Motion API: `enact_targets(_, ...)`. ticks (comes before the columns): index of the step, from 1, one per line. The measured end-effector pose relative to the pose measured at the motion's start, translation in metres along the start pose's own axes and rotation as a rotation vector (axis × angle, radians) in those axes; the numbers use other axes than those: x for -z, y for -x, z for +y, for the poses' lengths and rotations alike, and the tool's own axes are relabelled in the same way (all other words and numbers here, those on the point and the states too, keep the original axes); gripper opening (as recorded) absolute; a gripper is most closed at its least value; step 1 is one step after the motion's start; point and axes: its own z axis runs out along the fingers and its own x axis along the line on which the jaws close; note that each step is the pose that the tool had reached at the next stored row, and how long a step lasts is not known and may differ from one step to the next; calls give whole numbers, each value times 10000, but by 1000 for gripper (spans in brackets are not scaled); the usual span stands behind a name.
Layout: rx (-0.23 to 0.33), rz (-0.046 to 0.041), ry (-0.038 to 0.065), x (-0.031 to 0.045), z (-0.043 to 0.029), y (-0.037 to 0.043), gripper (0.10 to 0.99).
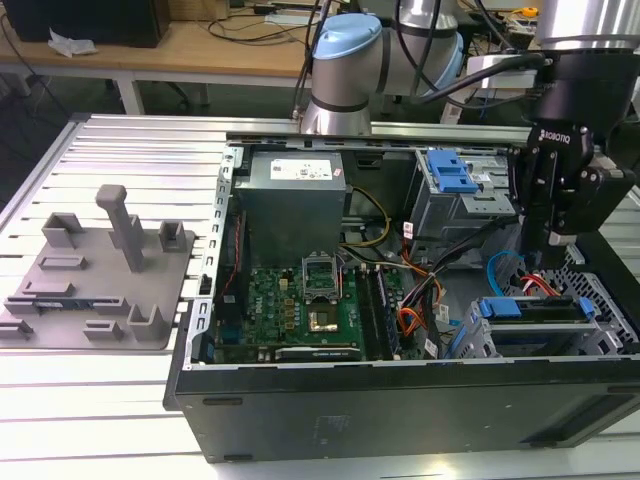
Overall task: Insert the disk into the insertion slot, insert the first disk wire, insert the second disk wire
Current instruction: 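Insert the second disk wire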
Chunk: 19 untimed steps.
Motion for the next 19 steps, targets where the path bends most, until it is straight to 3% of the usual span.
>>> enact_targets(6, 66, -2, -31, -16, 31, 8, 388)
enact_targets(7, 85, -2, -39, -16, 32, 8, 376)
enact_targets(8, 92, -2, -43, -18, 33, 10, 302)
enact_targets(13, 96, -4, -45, -40, 34, 20, 302)
enact_targets(19, 92, -93, -44, -49, 35, 24, 302)
